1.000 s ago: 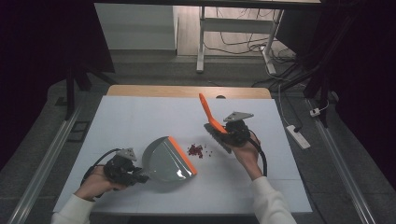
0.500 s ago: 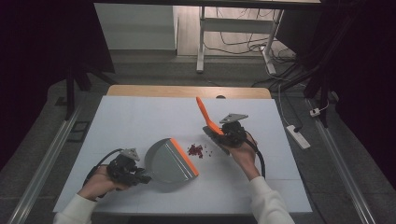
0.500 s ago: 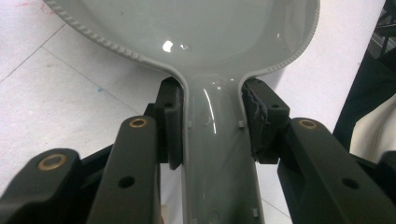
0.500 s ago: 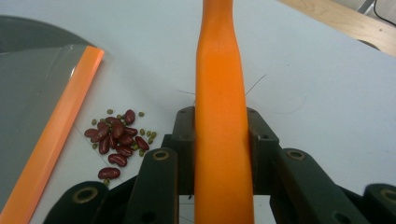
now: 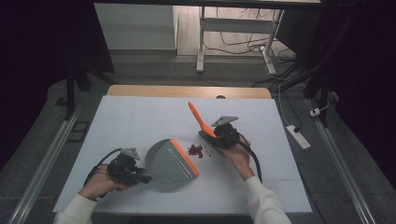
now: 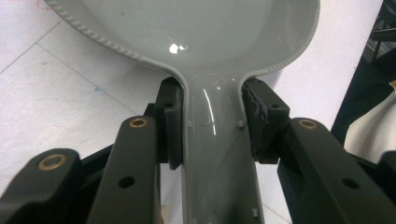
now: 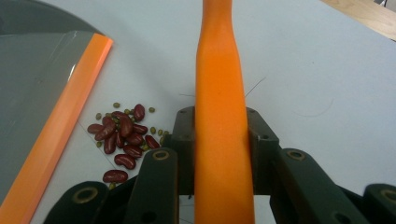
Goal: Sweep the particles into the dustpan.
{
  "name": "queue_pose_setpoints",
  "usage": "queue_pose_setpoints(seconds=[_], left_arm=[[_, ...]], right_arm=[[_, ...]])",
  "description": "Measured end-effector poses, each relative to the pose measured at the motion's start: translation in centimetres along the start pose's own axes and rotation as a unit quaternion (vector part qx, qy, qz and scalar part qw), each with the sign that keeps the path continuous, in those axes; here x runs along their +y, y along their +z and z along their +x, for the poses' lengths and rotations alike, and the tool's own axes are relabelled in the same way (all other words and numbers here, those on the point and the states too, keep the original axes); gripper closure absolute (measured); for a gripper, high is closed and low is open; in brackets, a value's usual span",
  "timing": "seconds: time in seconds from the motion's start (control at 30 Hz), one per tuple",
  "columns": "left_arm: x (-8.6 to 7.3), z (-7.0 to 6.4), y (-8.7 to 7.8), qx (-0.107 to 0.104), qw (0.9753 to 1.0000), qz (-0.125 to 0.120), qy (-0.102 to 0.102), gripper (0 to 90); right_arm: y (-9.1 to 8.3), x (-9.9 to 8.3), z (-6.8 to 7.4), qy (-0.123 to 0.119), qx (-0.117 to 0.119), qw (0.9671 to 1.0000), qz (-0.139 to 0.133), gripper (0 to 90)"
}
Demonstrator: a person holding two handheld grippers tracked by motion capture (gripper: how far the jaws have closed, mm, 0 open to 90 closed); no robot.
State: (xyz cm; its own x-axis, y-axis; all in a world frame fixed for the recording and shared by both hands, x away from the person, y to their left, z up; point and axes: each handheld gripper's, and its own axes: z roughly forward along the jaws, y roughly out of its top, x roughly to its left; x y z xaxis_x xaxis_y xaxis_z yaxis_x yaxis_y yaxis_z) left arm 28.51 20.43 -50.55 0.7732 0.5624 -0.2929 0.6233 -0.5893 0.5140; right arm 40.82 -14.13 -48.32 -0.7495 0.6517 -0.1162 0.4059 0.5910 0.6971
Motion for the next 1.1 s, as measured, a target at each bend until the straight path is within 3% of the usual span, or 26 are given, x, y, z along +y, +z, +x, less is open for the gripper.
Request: queue_pose_setpoints(seconds=[0.27,1.1], left_arm=[[0.0,0.1,0.1,-0.006,1.0000,0.004,-0.005,61.4],[0.0,0.3,0.2,-0.015,0.9998,0.006,-0.009,61.5]], right_arm=[[0.3,0.2,0.8,-0.021,0.005,0.9998,0.003,70.6],[1.0,1.1,3.0,-0.027,0.044,0.9987,-0.006,70.6]])
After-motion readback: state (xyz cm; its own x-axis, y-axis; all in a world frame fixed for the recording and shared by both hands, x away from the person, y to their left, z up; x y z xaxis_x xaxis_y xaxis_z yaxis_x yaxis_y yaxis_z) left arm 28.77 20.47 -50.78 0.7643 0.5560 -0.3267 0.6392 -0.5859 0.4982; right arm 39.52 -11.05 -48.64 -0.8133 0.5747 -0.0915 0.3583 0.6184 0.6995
